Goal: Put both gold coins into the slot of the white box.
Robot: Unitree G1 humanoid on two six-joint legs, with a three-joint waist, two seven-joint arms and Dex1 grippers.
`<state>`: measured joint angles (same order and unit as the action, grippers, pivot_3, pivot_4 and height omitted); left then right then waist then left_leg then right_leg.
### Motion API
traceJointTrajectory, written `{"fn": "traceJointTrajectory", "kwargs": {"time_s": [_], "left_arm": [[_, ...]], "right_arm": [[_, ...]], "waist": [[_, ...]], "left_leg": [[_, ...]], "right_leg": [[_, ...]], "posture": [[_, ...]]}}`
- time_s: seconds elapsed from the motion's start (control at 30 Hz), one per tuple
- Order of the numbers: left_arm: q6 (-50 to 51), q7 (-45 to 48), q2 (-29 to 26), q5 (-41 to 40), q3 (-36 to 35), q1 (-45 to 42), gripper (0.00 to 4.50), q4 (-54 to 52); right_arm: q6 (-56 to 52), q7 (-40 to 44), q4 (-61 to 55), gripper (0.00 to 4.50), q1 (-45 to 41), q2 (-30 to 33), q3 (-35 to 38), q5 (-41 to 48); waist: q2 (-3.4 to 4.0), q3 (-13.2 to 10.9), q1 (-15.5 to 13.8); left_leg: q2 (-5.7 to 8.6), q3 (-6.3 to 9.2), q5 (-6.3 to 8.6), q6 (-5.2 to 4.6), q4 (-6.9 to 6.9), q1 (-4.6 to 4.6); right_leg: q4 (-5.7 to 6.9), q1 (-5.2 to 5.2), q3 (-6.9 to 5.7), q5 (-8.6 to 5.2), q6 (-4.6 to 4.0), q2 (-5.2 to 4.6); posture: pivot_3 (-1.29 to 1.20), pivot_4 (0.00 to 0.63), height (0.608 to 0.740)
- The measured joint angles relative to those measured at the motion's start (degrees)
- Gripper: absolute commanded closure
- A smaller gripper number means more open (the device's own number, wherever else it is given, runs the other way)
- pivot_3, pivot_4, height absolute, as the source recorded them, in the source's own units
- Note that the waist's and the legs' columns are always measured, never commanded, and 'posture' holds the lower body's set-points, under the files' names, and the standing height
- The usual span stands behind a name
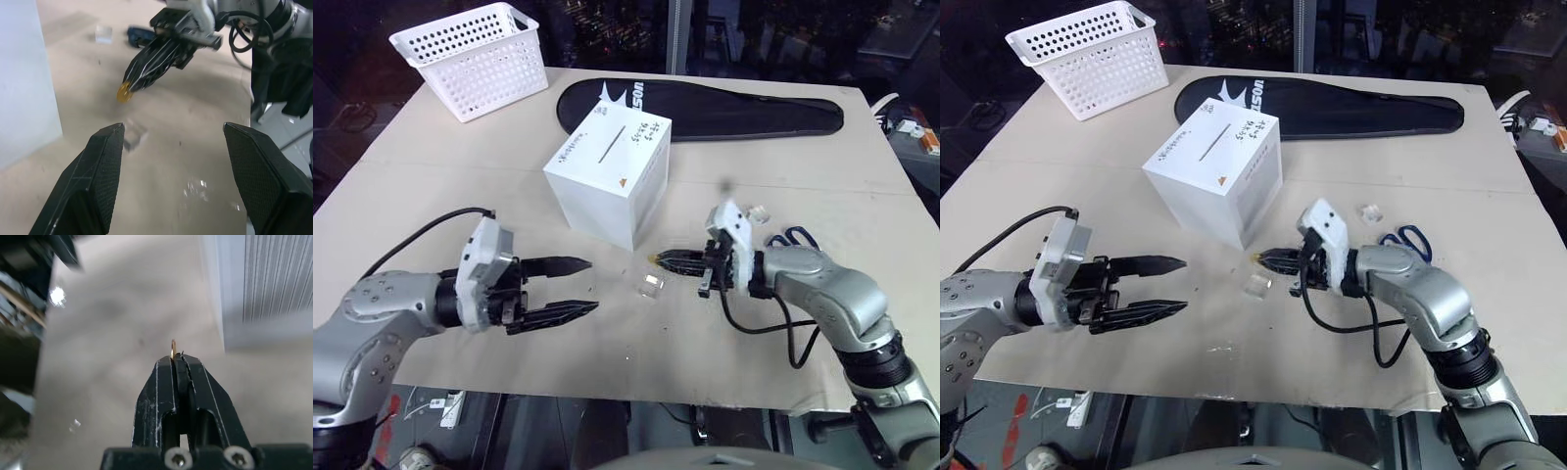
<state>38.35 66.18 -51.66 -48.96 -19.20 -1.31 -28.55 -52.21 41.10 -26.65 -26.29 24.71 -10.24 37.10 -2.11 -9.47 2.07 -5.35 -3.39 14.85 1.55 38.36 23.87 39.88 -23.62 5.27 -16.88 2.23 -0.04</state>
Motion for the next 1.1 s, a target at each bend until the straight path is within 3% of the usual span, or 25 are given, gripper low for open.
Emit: {"fn": "traceJointTrajectory", "kwargs": {"time_s": [0.1, 0.17, 0.23, 0.27, 0.33, 0.77, 0.8, 0.83, 0.97, 1.03, 1.1], "left_arm": [[1.90, -1.22, 0.45, -2.20, 1.89, -3.52, 2.05, 0.51], [2.55, -2.11, 1.91, -2.96, 4.25, -7.25, 2.98, 1.06], [2.64, -2.96, 2.73, -2.97, 5.90, -9.23, 2.98, 1.23], [2.98, -3.14, 3.00, -3.09, 6.48, -10.01, 3.73, 1.41], [3.71, -3.61, 3.74, -3.50, 7.52, -11.82, 4.42, 2.17], [4.17, -3.86, 5.65, -3.67, 10.87, -14.75, 4.42, 3.06], [4.64, -3.62, 5.53, -4.26, 10.80, -14.75, 3.91, 3.33], [4.87, -3.44, 5.31, -4.50, 10.65, -14.74, 3.72, 3.59], [4.79, -4.05, 5.03, -4.40, 9.86, -14.73, 1.88, 4.37], [4.64, -3.95, 4.93, -4.12, 9.86, -14.69, 2.00, 4.38], [4.53, -4.03, 4.95, -4.09, 9.86, -14.69, 2.47, 4.38]], "right_arm": [[-2.24, -0.11, -2.42, 4.50, -0.47, 0.23, 2.45, 4.23], [-3.97, -0.57, -3.84, 4.50, -1.51, 0.48, 3.59, 6.68], [-4.79, -1.02, -5.19, 4.50, -2.40, 0.63, 4.18, 8.51], [-5.18, -1.28, -5.63, 4.50, -2.52, 0.72, 4.38, 9.17], [-5.68, -1.73, -6.16, 4.50, -2.91, 0.70, 4.51, 10.58], [-5.92, -3.47, -7.05, 4.50, -3.76, 1.90, 4.55, 14.47], [-5.83, -3.47, -7.05, 4.50, -3.76, 2.02, 4.54, 14.51], [-5.70, -3.47, -7.04, 4.50, -3.75, 2.35, 4.54, 14.51], [-5.09, -3.32, -7.04, 4.50, -3.59, 3.42, 4.56, 14.67], [-5.01, -3.31, -7.04, 4.50, -3.48, 3.81, 4.56, 14.72], [-4.94, -3.31, -7.03, 4.50, -3.47, 3.99, 4.56, 14.80]], "waist": [[0.01, -0.01, 0.09], [0.02, -0.01, 0.10], [0.02, -0.01, 0.22], [0.02, -0.01, 0.23], [0.02, -0.01, 0.22], [0.02, -0.01, 0.21], [0.02, -0.01, 0.21], [0.02, -0.01, 0.21], [0.02, -0.01, 0.19], [0.02, -0.01, 0.19], [0.02, -0.01, 0.19]], "left_leg": [[0.00, 0.00, 0.00, 0.00, 0.00, 0.00], [0.00, 0.02, 0.00, 0.00, 0.01, 0.00], [0.00, 0.02, 0.00, 0.00, 0.00, 0.00], [0.00, 0.02, 0.00, 0.00, 0.00, 0.00], [0.00, 0.02, 0.00, 0.00, -0.01, 0.01], [0.01, 0.02, 0.00, 0.00, 0.00, 0.01], [0.01, 0.03, 0.00, 0.00, 0.00, 0.01], [0.01, 0.03, 0.00, 0.00, 0.00, 0.01], [0.01, 0.03, 0.00, 0.00, 0.00, 0.01], [0.01, 0.02, 0.00, 0.00, 0.00, 0.01], [0.01, 0.02, 0.00, 0.00, 0.00, 0.01]], "right_leg": [[0.01, 0.00, 0.00, 0.00, 0.00, 0.00], [0.03, 0.01, 0.00, 0.00, 0.00, 0.01], [0.01, 0.00, 0.00, 0.00, 0.00, 0.02], [0.01, 0.00, 0.01, 0.00, 0.00, 0.02], [0.01, 0.00, 0.00, 0.00, 0.00, 0.02], [0.00, 0.01, 0.01, 0.00, 0.00, 0.02], [0.00, 0.01, 0.01, 0.00, 0.00, 0.02], [0.00, 0.01, 0.01, 0.00, 0.00, 0.02], [0.00, 0.01, 0.01, 0.00, 0.00, 0.02], [-0.01, 0.01, 0.01, 0.00, 0.00, 0.02], [0.00, 0.01, 0.01, 0.00, 0.00, 0.02]], "posture": [[0.00, 0.150, 0.740], [0.00, 0.150, 0.740], [0.00, 0.150, 0.740], [0.00, 0.150, 0.740], [0.00, 0.150, 0.740], [0.00, 0.150, 0.740], [0.00, 0.150, 0.740], [0.00, 0.150, 0.740], [0.00, 0.150, 0.740], [0.00, 0.150, 0.740], [0.00, 0.150, 0.740]]}}
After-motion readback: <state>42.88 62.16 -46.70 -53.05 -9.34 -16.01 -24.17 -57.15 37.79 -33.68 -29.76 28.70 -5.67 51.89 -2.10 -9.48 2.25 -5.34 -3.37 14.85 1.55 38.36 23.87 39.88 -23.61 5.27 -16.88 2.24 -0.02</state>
